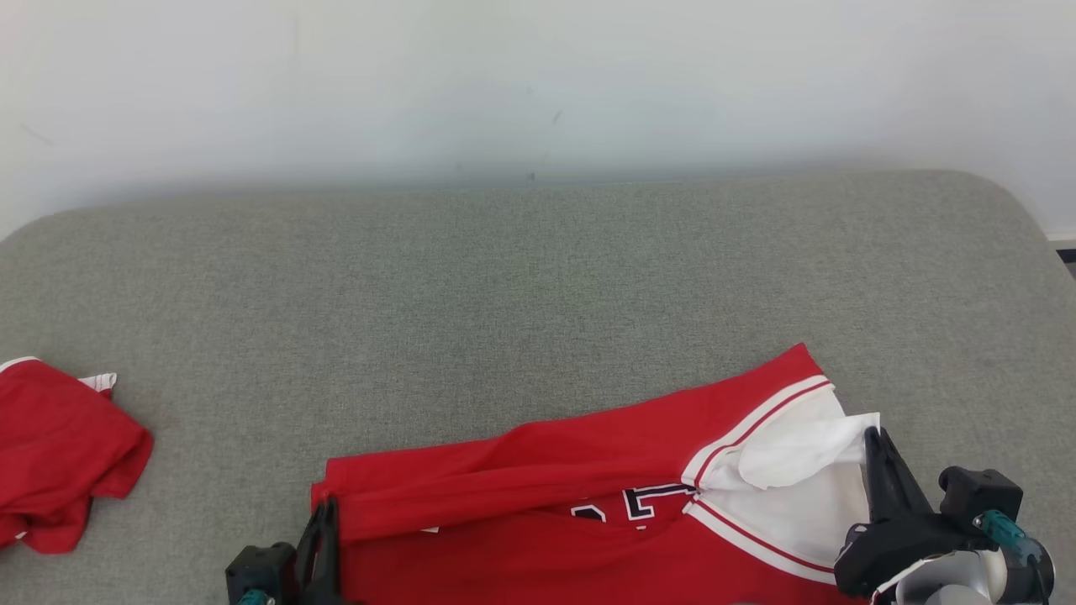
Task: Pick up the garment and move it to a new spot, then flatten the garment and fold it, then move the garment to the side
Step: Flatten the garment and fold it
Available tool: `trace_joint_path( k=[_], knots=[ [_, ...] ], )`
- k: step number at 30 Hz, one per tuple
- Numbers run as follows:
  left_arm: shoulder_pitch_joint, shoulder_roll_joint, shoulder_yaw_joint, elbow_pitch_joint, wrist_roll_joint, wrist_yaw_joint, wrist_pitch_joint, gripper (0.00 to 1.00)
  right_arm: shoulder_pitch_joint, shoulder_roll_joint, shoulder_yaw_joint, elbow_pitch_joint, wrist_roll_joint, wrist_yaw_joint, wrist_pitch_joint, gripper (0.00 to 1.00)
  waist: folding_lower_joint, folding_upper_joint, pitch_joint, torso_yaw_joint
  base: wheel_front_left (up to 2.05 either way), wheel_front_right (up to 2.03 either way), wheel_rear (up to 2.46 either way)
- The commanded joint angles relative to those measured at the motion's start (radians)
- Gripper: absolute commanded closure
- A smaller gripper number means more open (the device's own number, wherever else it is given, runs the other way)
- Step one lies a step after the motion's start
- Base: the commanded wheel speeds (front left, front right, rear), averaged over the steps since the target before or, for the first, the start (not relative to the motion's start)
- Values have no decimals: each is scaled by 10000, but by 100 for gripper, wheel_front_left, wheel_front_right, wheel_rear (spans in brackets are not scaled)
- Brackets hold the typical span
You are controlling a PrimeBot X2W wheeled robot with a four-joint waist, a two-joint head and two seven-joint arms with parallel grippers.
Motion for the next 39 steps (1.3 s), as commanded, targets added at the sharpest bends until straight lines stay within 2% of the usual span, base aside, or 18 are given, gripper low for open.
trace_joint_path(
  k=[1, 9, 10, 11, 12, 13, 14, 21, 28, 33, 39],
  knots=[
    [198, -5, 103, -77, -15, 38, -31, 100, 130, 70, -72, 35, -95, -23, -41, 100, 1, 1, -5, 9, 0, 0, 0],
    [451, -29, 190, -52, -47, -9, -31, 100, 453, 197, -453, 312, -272, -23, -41, 100, 1, 1, -54, 90, 0, 0, 0],
    [490, -30, 183, -23, -84, -8, -31, 67, 482, 184, -480, 382, -322, -23, -41, 100, 1, 1, -59, 93, 0, 0, 0],
    [521, -30, 183, -18, -126, -13, -31, 49, 514, 171, -531, 458, -369, -23, -41, 100, 1, 1, -66, 94, 0, 0, 0],
    [567, -28, 195, -44, -151, -1, -31, 0, 554, 173, -597, 564, -394, -23, -41, 66, 1, 1, -80, 93, 0, 0, 0],
    [636, -25, 231, -77, -214, 55, -31, 0, 569, 184, -659, 620, -431, -23, -41, 7, 1, 1, -101, 87, 0, 0, 0],
    [709, -24, 253, -123, -229, 85, -31, 0, 554, 200, -738, 635, -438, -23, -41, 0, 1, 1, -127, 77, 0, 0, 0],
    [1624, -29, 631, -1082, 51, 577, -31, 0, 848, 332, -1357, 187, -528, -23, -42, 0, 1, 1, -323, 74, 0, 0, 0],
    [2393, -33, 897, -2086, 584, 825, -31, 0, 1045, 528, -1560, -338, -619, -23, -42, 0, 1, 1, -502, 240, 0, 0, 0],
    [2599, -35, 915, -2177, 666, 817, -31, 0, 955, 534, -1304, -80, -575, -23, -40, 0, 1, 1, -571, 379, 0, 0, 0],
    [2646, -32, 803, -2160, 644, 853, -31, 0, 479, 284, -1018, 791, -669, -23, -42, 0, 1, 1, -543, 671, 0, 0, 0]
  ],
)
